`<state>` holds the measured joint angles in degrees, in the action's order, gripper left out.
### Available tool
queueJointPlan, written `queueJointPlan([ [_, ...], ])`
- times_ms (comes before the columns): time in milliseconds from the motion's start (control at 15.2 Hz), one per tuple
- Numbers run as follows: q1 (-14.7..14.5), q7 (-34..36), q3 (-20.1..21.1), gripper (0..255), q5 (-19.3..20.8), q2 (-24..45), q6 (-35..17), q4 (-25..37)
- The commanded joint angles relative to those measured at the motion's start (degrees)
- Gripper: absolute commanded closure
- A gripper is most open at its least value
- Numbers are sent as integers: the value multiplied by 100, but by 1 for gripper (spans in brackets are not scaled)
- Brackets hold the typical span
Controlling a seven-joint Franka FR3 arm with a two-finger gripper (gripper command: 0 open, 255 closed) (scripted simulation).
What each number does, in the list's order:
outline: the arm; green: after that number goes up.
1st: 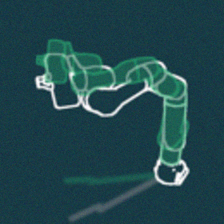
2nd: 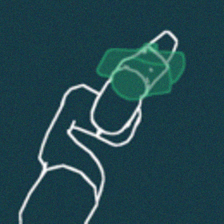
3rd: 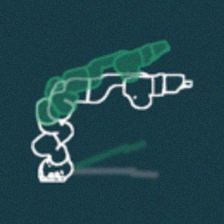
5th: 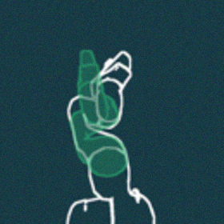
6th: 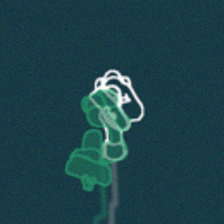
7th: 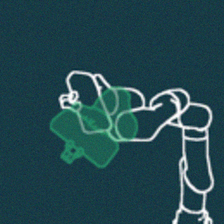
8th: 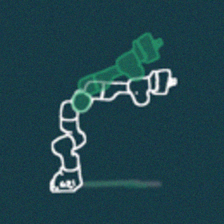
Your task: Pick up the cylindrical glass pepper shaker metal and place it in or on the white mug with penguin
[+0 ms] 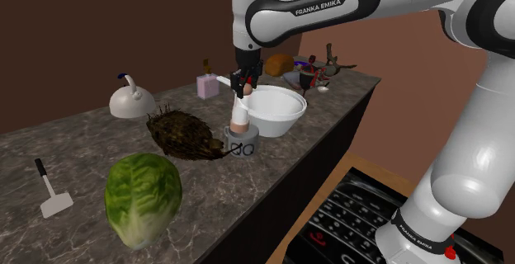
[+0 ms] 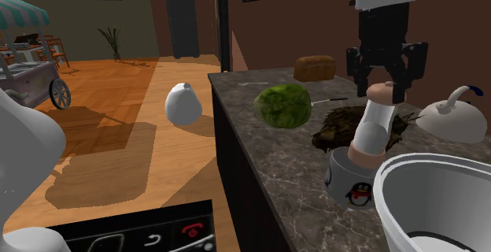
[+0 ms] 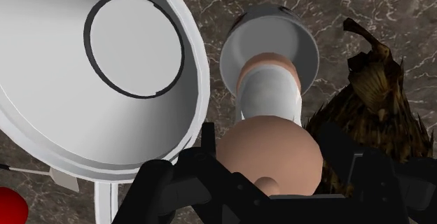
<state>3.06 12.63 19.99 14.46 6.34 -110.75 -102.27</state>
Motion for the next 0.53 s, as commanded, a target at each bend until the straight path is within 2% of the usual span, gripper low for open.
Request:
queueJointPlan([
  [0,0,1,0,255,0,4,0,-4],
  [66,0,1,-1,0,1,6,-1,-3],
  [396,1,0,-1,0,0,4,-1,-5],
  [462,-15,-18,15,0,-26,-32,178,139],
])
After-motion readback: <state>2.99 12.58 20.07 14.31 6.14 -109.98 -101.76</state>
